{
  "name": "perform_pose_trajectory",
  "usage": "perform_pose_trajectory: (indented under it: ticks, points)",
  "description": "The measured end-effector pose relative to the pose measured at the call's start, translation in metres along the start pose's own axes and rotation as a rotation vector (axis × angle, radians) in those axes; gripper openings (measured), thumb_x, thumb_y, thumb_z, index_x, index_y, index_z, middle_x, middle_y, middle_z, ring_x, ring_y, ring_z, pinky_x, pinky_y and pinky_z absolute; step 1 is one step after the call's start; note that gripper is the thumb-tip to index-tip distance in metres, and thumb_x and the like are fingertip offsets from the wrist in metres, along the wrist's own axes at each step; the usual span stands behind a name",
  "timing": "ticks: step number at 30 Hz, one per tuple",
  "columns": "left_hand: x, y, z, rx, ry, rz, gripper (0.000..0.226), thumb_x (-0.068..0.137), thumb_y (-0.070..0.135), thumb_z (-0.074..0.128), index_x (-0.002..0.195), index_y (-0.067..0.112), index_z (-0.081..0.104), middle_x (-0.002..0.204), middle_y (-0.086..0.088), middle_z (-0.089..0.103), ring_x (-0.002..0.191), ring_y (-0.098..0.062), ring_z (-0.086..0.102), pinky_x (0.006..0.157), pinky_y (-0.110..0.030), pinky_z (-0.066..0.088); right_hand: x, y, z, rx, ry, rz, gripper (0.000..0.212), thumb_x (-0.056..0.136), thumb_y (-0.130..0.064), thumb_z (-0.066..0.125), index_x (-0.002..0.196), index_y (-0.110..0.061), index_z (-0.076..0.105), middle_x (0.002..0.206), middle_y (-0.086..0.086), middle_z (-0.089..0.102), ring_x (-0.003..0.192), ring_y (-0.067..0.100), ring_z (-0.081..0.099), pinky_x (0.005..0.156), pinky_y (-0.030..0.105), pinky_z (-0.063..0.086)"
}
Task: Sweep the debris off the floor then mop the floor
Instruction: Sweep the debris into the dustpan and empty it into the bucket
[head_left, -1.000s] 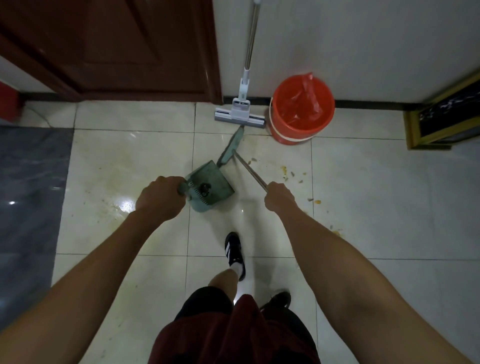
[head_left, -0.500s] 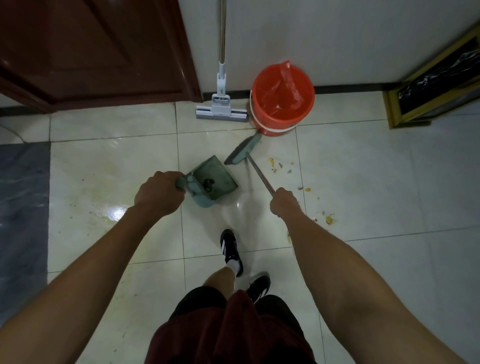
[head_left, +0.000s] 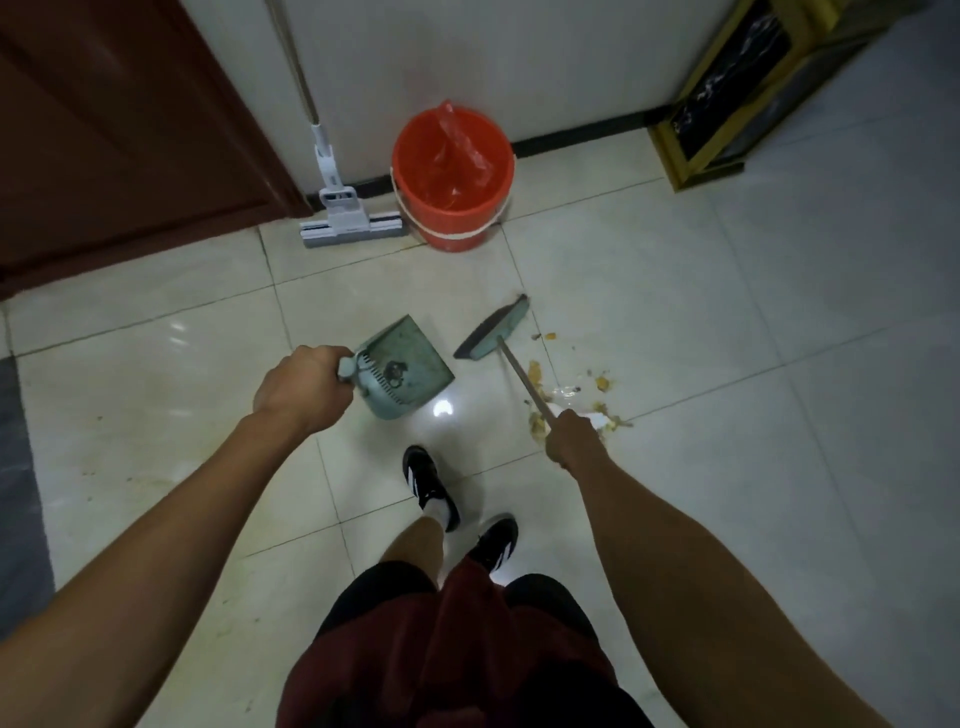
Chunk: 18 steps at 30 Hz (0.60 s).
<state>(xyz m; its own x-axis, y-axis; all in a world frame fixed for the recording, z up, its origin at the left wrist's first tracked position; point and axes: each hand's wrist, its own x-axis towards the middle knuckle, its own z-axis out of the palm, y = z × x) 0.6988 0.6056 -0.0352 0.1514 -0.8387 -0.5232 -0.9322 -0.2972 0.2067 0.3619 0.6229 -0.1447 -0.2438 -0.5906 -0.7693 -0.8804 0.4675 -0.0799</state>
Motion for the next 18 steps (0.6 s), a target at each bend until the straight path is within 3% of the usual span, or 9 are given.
perform_pose_trajectory:
  ticks: [4,9,14,18]
  points:
    - [-0.014,0.035,0.02,0.029,-0.004,0.069,0.014,0.088,0.02,0.06,0.095,0.029,0.069,0.095,-0.01,0.069,0.087,-0.037,0.064,0.073,-0.038,0.053,-0.029,0.064,0.002,0.062,0.051,0.051,0.026,0.094,-0.012,0.05,0.119,-0.007,0.057,0.112,0.011,0.064,0.101,0.03,0.068,0.088,0.042,0.058]
    - [-0.03,0.087,0.047,0.067,-0.024,0.166,0.019,0.088,0.021,0.062,0.103,0.026,0.072,0.102,-0.012,0.071,0.09,-0.038,0.065,0.075,-0.039,0.054,-0.055,0.129,0.013,0.079,0.105,0.135,0.026,0.098,-0.016,0.05,0.122,-0.009,0.057,0.119,0.009,0.063,0.112,0.027,0.064,0.089,0.035,0.051]
    - [-0.046,0.139,0.062,0.126,-0.06,0.264,0.021,0.087,0.021,0.063,0.105,0.027,0.072,0.104,-0.013,0.071,0.092,-0.037,0.066,0.075,-0.039,0.055,-0.067,0.176,0.014,0.15,0.082,0.195,0.026,0.093,-0.016,0.055,0.119,-0.012,0.059,0.109,0.006,0.065,0.098,0.024,0.069,0.086,0.036,0.057]
    - [-0.055,0.169,0.067,0.16,-0.066,0.317,0.018,0.087,0.022,0.064,0.102,0.026,0.072,0.102,-0.012,0.07,0.092,-0.037,0.065,0.076,-0.04,0.055,-0.076,0.198,0.015,0.247,0.121,0.212,0.025,0.093,-0.019,0.052,0.116,-0.011,0.058,0.113,0.009,0.063,0.103,0.029,0.067,0.09,0.037,0.054]
